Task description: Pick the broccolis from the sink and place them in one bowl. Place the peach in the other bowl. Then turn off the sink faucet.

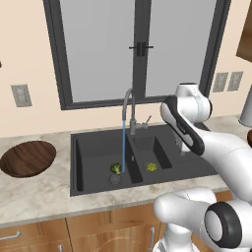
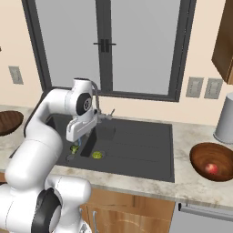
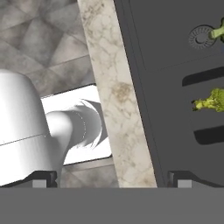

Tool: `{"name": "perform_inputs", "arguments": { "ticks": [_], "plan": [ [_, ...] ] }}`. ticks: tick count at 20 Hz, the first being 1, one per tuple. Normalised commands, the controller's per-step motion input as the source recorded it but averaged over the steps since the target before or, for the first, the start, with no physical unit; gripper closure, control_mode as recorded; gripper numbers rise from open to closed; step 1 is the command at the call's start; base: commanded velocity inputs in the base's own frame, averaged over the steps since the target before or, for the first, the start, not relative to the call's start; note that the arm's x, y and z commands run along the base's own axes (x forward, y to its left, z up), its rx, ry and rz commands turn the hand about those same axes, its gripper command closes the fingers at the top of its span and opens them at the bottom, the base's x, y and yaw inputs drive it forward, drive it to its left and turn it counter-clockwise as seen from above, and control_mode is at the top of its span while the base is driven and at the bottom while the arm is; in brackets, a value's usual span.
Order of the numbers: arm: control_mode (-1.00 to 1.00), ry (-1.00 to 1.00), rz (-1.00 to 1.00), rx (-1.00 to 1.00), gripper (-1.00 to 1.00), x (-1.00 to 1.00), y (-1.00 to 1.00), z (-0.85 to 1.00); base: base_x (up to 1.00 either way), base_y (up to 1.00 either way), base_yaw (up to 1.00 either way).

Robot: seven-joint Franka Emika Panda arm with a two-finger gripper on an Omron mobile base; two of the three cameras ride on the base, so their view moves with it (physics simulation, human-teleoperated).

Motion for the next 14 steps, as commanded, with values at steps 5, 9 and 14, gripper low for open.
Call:
{"name": "perform_inputs", "arguments": {
  "ticks": [5,9,14],
  "plan": [
    [-1.00,0.02,0.00,0.00,-1.00,0.00,0.00,-0.10,0.00,0.00,0.00],
    [-1.00,0.03,0.00,0.00,-1.00,0.00,0.00,-0.14,0.00,0.00,0.00],
    [-1.00,0.03,0.00,0.00,-1.00,0.00,0.00,-0.13,0.00,0.00,0.00]
  ]
}}
